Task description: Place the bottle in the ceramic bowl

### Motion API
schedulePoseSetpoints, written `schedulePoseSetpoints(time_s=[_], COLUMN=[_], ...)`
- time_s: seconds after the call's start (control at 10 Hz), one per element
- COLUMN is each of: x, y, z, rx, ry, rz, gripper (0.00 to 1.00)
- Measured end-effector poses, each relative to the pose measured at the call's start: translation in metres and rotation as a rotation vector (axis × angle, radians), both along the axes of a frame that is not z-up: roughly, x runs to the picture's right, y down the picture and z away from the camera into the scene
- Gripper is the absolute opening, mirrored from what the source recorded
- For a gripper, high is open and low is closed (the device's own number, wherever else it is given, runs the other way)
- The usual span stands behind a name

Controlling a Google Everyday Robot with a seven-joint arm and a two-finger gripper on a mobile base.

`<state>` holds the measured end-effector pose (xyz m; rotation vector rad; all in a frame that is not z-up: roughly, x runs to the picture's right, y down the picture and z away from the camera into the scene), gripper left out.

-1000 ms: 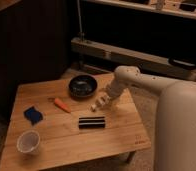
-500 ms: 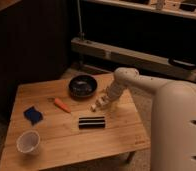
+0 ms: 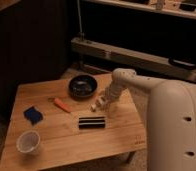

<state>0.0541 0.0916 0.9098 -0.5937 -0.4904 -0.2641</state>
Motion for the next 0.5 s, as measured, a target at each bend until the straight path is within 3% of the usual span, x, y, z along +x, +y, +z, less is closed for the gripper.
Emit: schedulePoseSetpoints(time_s=[0.3, 0.5], x=[0.0041, 0.0073], y=[0.0085, 0.0119], z=[-0.0052, -0.0081], rx=[-0.021, -0.031], ry=[0.008, 0.018], rz=[0.003, 0.002], gripper=[0.18, 0.05])
